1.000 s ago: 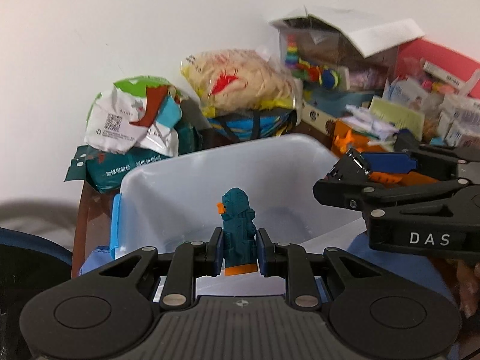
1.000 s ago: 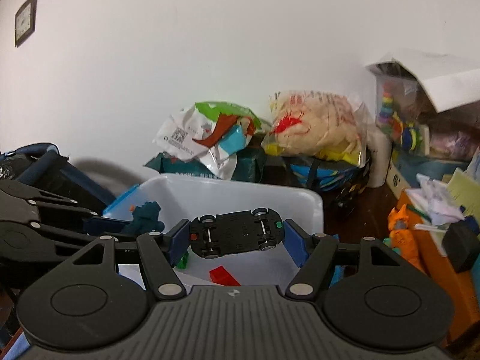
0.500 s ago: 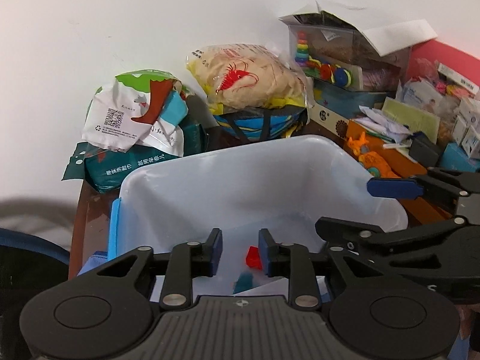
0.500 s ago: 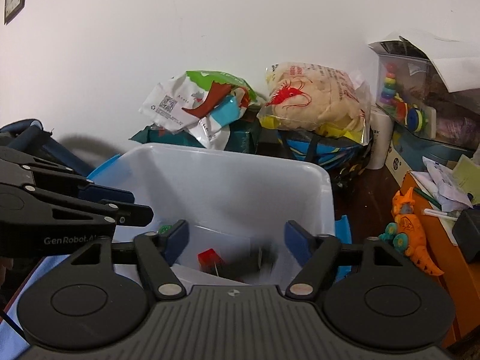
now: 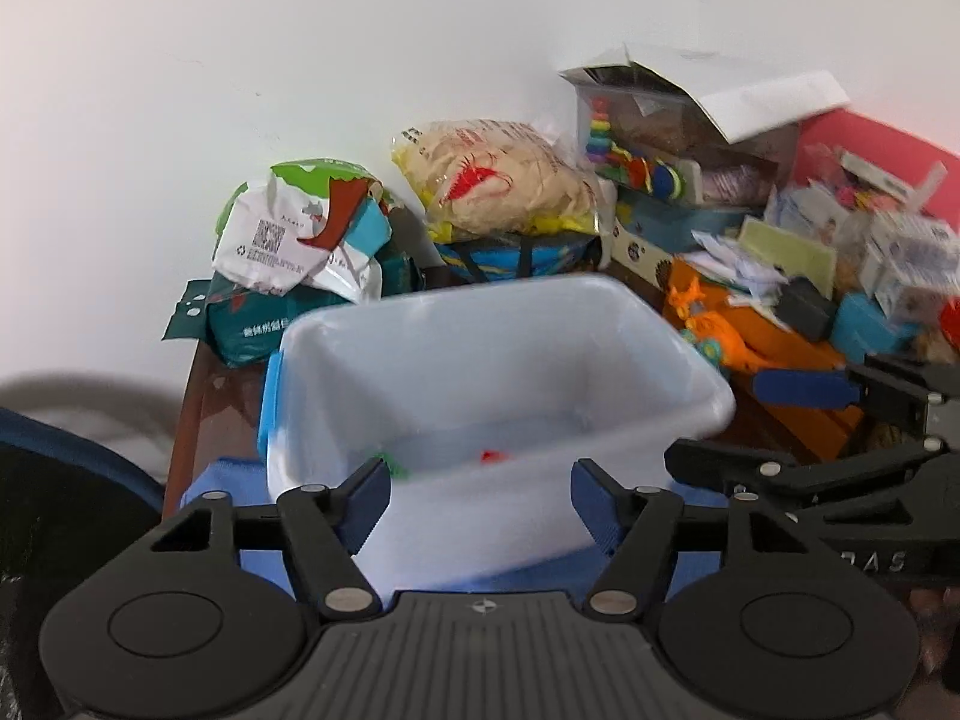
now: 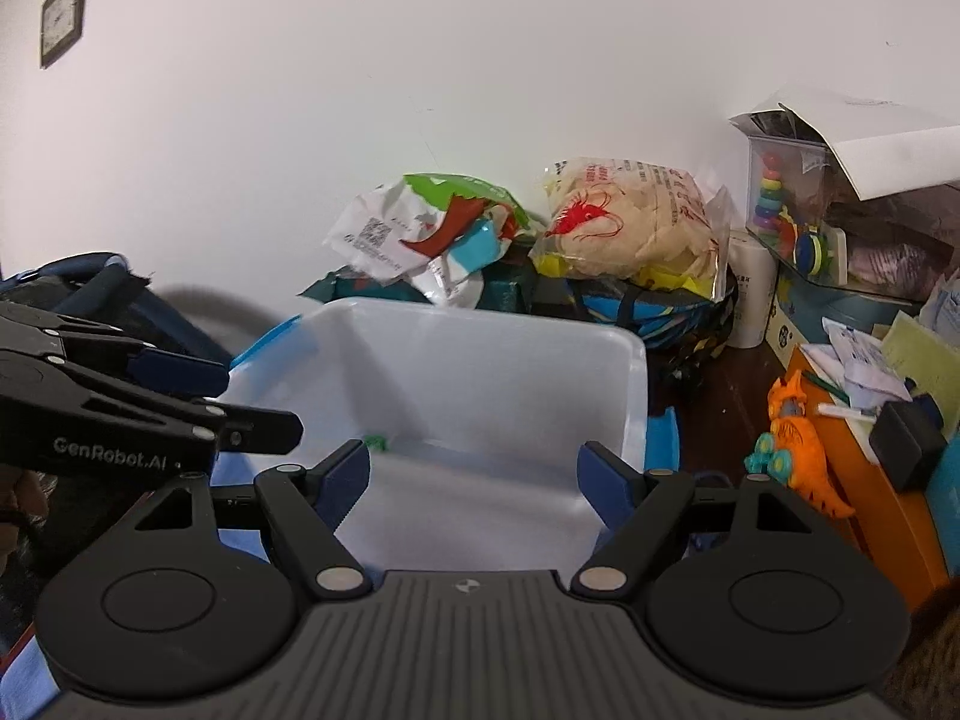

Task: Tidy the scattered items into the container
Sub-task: 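Return both open tools to the pile and approach the white cars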

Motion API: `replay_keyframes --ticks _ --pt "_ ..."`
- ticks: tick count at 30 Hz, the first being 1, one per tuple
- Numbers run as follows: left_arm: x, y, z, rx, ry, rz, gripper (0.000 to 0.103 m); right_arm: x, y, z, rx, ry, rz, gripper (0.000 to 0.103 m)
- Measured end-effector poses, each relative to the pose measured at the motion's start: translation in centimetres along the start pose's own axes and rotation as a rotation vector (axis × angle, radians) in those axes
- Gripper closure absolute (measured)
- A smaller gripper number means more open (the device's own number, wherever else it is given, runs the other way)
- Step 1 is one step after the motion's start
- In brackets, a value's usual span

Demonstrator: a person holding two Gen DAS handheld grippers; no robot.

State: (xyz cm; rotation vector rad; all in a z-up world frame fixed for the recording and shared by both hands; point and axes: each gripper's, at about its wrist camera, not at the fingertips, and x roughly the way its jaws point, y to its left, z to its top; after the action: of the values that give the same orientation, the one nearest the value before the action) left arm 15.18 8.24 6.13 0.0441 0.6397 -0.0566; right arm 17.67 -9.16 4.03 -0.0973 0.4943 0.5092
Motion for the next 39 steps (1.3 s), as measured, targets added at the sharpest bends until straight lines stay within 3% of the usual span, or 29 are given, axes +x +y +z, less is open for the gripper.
replay_keyframes --ticks 8,18,27,39 --pt "-0.6 -2.8 -6.9 0.09 0.137 0.024 0.029 -2.1 0.9 -4.2 -0.003 0.083 0.041 0.02" --pt "-2.5 -4.9 -13.0 0.086 0.245 0.03 0.029 -3.9 1.6 -9.9 -0.014 0.21 0.07 0.02" --pt "-3.6 -5.0 -15.6 0.03 0.283 0.058 0.029 -5.0 2.3 -12.1 -0.031 0.251 0.088 0.019" --pt "-4.5 -4.6 -16.6 -0.038 0.274 0.085 0.029 -5.1 3.2 -12.7 -0.071 0.264 0.112 0.019"
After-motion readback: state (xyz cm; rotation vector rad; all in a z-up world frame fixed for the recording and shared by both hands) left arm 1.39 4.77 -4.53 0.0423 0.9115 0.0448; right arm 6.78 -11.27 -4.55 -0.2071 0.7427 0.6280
